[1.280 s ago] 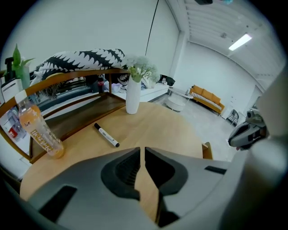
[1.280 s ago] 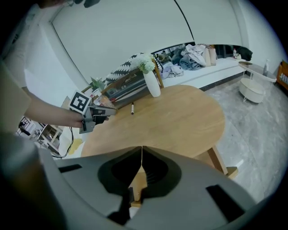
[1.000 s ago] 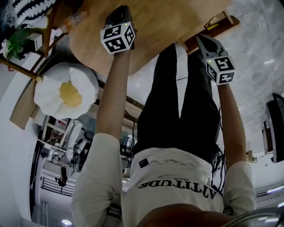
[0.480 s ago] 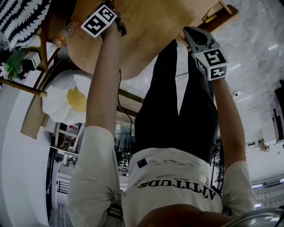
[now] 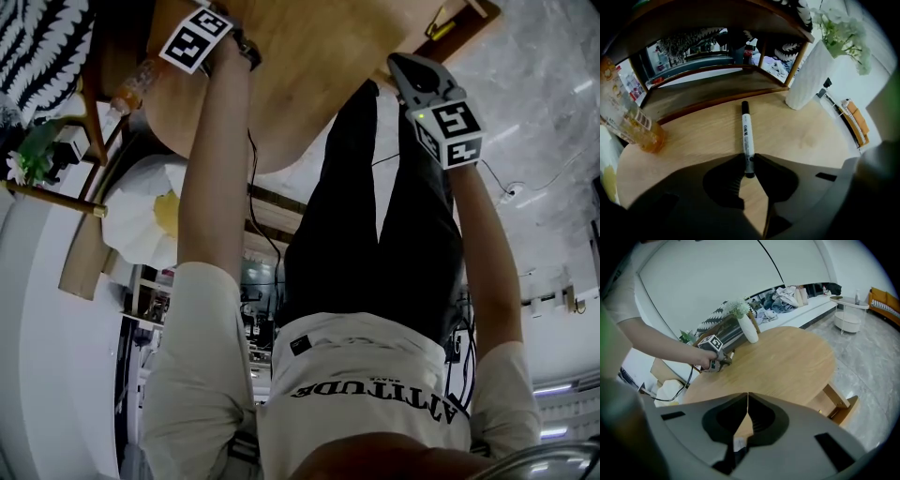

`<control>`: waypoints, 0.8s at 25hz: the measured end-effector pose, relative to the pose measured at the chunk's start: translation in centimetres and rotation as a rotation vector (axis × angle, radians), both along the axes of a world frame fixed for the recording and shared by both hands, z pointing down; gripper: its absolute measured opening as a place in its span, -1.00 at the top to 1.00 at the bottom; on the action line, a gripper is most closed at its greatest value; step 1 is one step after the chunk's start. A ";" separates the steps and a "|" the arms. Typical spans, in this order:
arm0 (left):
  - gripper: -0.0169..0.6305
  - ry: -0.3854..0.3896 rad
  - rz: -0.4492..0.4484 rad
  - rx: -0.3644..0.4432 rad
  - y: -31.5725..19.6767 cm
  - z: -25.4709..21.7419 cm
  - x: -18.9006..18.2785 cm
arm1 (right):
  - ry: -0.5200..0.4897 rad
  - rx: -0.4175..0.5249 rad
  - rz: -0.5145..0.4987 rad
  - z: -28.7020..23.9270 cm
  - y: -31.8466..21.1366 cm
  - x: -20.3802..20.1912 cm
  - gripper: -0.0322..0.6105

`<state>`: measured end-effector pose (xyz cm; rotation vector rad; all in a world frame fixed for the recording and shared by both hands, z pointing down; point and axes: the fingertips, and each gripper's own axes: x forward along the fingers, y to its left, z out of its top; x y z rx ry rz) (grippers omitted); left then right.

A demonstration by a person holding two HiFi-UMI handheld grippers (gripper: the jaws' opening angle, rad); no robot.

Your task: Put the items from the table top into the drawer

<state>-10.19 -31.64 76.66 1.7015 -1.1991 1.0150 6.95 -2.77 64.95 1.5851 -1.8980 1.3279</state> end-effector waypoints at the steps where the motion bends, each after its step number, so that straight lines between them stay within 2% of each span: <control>1: 0.70 -0.006 0.014 0.006 0.0 -0.1 -0.3 | 0.001 -0.002 0.002 0.0 0.2 -0.1 0.83; 5: 0.71 0.000 0.032 0.024 0.2 -0.7 -0.7 | 0.013 -0.005 0.007 -0.1 0.9 0.4 0.83; 10: 0.71 0.012 0.067 0.049 1.5 -2.3 0.6 | 0.016 0.005 0.026 -0.8 2.3 1.7 0.83; 14: 0.71 0.025 0.136 0.069 2.7 -3.1 0.8 | 0.017 0.010 0.024 -0.5 2.7 0.7 0.83; 20: 0.71 0.028 0.251 0.095 5.6 -3.6 2.9 | 0.015 0.008 0.039 0.1 4.8 1.2 0.83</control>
